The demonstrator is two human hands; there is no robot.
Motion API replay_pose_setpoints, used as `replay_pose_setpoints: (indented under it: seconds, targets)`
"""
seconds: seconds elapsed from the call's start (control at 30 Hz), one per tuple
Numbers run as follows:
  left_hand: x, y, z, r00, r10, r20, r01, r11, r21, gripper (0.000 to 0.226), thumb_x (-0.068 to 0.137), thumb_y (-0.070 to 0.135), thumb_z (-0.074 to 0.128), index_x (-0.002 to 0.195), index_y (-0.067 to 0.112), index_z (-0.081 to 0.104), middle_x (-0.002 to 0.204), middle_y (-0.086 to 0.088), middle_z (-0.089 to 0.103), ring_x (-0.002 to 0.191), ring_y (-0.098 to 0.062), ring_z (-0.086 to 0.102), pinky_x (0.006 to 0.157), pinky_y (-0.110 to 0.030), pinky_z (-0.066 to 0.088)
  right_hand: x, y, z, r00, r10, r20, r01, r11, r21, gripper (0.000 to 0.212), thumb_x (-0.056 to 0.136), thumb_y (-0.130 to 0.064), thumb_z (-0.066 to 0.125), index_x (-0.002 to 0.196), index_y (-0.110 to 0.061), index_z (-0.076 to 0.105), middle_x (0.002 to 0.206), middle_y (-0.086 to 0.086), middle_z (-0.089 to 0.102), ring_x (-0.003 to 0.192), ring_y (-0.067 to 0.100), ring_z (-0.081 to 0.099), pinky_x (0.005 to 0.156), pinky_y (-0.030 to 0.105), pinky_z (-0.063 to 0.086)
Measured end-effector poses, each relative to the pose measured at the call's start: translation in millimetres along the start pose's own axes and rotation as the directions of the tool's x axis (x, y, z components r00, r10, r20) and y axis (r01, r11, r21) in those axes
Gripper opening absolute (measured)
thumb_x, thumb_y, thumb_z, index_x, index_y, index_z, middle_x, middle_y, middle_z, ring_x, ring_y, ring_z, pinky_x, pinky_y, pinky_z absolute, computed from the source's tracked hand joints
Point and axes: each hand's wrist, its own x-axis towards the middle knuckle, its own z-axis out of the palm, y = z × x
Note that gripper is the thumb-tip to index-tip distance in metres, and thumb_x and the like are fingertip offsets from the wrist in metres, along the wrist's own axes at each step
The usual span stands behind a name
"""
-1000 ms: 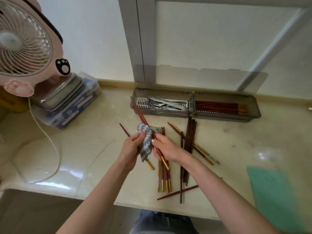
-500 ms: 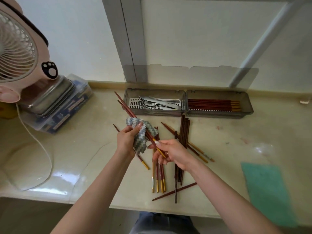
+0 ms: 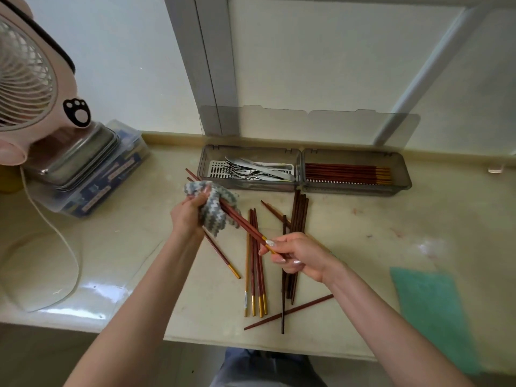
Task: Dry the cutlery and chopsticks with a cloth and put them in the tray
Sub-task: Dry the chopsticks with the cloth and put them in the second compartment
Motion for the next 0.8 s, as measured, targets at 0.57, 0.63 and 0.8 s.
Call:
replay_pose_setpoints:
  seconds: [0.57,0.63,0.8]
  targets:
    - [-19,10,-10,0.959,0.141,0.244,-0.154,0.988,0.032,0.015,0.092,0.014,0.053,0.101,0.005,0.061,0.097,-0.01,0.066,0.089,-0.021,0.063,0.085,-0.036,0.054,-3,4,-11,0.991,0.136,-0.011,-0.133,0.98,0.148,0.032,0.095,-0.003,0.036,0.094,0.003,0.067,0.048,0.001,0.04,0.034,0.005,0.022,0.036,0.018,0.013]
    - [-29,0,-5,0.955,0.136,0.264,-0.155,0.987,0.053,0.016,0.092,0.015,0.051,0.098,0.003,0.061,0.095,-0.011,0.065,0.086,-0.022,0.063,0.084,-0.036,0.053,-2,3,-6,0.991,0.13,-0.026,-0.124,0.979,0.162,0.031,0.096,-0.002,0.035,0.095,0.004,0.066,0.047,0.001,0.04,0.033,0.004,0.022,0.035,0.017,0.014]
    - [-45,-19,7,0.957,0.142,0.254,-0.158,0.986,0.045,0.016,0.091,0.016,0.055,0.096,0.004,0.064,0.09,-0.011,0.069,0.078,-0.02,0.068,0.079,-0.034,0.056,2,10,2,0.988,0.141,-0.065,-0.125,0.972,0.199,0.032,0.097,-0.001,0.033,0.096,0.006,0.064,0.046,0.002,0.041,0.031,0.004,0.022,0.033,0.017,0.014]
